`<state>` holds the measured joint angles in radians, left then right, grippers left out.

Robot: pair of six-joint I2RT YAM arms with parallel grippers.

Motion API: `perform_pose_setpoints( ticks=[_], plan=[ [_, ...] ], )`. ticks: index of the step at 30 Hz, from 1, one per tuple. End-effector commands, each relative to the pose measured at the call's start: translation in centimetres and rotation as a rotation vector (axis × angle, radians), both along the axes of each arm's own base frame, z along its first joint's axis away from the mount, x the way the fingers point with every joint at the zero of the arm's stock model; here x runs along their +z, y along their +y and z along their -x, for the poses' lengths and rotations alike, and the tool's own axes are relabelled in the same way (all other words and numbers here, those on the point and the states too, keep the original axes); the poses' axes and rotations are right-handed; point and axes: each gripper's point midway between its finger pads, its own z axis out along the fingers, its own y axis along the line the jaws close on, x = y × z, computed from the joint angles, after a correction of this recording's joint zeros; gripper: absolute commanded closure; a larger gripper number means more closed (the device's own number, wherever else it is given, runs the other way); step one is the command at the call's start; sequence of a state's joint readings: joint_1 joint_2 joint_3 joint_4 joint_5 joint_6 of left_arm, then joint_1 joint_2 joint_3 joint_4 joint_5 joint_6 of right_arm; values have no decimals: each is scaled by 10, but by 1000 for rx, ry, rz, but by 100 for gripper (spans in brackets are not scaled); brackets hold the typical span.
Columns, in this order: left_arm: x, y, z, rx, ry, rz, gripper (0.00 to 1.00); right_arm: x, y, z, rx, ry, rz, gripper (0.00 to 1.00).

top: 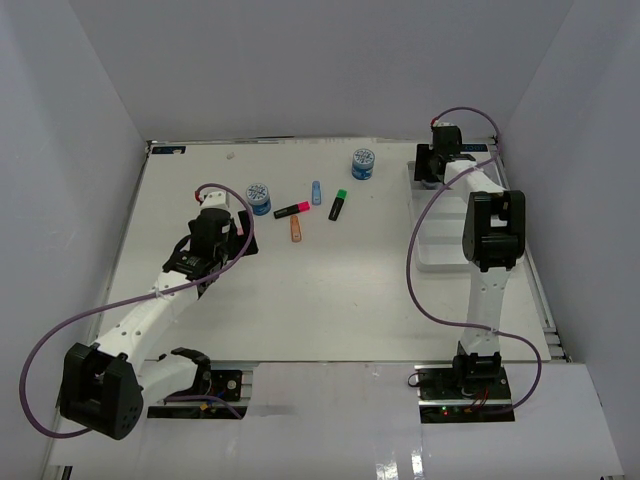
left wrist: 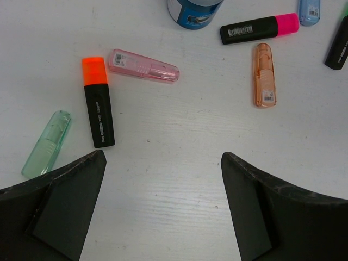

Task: Sort the stationery into containers
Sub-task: Place the stationery in the storage box, then pick up the stationery from the center of the board.

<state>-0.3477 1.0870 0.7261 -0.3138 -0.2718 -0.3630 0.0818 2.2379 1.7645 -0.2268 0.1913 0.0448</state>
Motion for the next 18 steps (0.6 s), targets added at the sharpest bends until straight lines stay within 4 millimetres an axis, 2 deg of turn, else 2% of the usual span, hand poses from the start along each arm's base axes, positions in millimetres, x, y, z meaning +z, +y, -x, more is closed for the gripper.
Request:
perform_pose_setpoints(
  ticks=[1, 3, 5, 7, 8, 9, 11, 12, 13, 14, 15, 16, 17, 18],
  plan=[
    [9, -2, -4, -12, -20, 10, 2, 32, 7, -20, 31, -101, -23, 34],
    [9, -3, -3, -17, -18, 15, 2, 41, 9, -20, 42, -112, -29, 23],
    [9, -4, -3, -20, -19, 17, 2, 50, 11, -18, 64, -123, -27, 18],
    [9, -4, -4, -21, -18, 15, 2, 73, 18, -17, 99, -165, -37, 13],
    [9, -4, -4, -21, -18, 15, 2, 73, 20, -17, 127, -163, -18, 12],
    [8, -4, -3, -23, -16, 17, 2, 87, 23, -16, 143, -190, -14, 10],
    [7, -5, -4, -25, -13, 15, 2, 95, 33, -11, 193, -208, 7, 9],
    [8, -4, -4, -25, -12, 16, 2, 111, 38, -8, 216, -240, 9, 8],
    [7, -5, -4, -27, -9, 18, 2, 121, 53, -8, 269, -282, -6, 5],
    [6, -6, -4, -30, -5, 17, 2, 129, 59, -6, 295, -313, -3, 3],
    [6, -6, -4, -29, -4, 18, 2, 133, 73, 4, 370, -332, -17, 4],
    [5, -6, -4, -31, -2, 17, 2, 149, 89, 2, 414, -410, -18, 8],
    [6, -6, -4, -31, -4, 18, 2, 159, 97, 6, 440, -448, -14, 10],
    [5, -6, -4, -31, -1, 17, 2, 153, 105, 10, 481, -452, 0, 10]
  ],
)
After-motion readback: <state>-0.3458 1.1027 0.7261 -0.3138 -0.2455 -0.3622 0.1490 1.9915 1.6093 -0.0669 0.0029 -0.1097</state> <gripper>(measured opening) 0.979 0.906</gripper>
